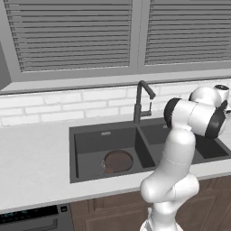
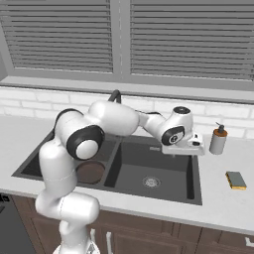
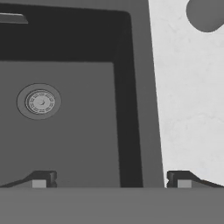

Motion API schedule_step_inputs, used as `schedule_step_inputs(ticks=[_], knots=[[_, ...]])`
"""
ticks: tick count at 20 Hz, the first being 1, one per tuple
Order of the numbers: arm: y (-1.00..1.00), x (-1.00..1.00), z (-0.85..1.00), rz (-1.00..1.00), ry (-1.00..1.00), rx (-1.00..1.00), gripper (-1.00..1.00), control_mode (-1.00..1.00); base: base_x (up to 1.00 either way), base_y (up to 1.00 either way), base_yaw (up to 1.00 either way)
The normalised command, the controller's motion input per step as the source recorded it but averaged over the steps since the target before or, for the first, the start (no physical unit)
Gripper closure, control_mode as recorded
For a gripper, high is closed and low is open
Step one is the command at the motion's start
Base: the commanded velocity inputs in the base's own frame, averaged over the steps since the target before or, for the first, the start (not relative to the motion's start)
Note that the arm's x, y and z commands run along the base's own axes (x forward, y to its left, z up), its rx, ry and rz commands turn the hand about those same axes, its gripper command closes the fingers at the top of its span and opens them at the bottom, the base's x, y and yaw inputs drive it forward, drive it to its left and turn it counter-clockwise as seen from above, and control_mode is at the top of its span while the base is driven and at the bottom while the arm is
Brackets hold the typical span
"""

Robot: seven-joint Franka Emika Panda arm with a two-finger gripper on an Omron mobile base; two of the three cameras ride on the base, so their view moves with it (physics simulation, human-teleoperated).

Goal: Pick the pan and sponge and place them into the sink. Then turn on the water.

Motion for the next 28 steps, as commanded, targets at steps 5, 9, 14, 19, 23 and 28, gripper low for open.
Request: schedule_step_inputs(ticks=[5, 9, 14, 19, 23, 28], knots=[[0.0, 0.0, 0.0, 0.0, 0.02, 0.0, -1.0, -1.0, 0.0, 0.0, 0.0], [0.0, 0.0, -0.09, 0.0, 0.08, -0.01, -1.0, -1.0, 0.0, 0.0, 0.0], [-0.17, 0.0, -0.21, 0.0, 0.05, -0.04, -1.0, -1.0, 0.0, 0.0, 0.0], [-0.41, 0.0, -0.14, 0.0, 0.06, -0.01, -1.0, -1.0, 0.0, 0.0, 0.0], [-0.49, 0.0, 0.0, 0.0, 0.12, 0.0, -1.0, -1.0, 0.0, 0.0, 0.0], [-0.4, 0.0, 0.0, 0.0, 0.11, 0.0, -1.0, -1.0, 0.0, 0.0, 0.0]])
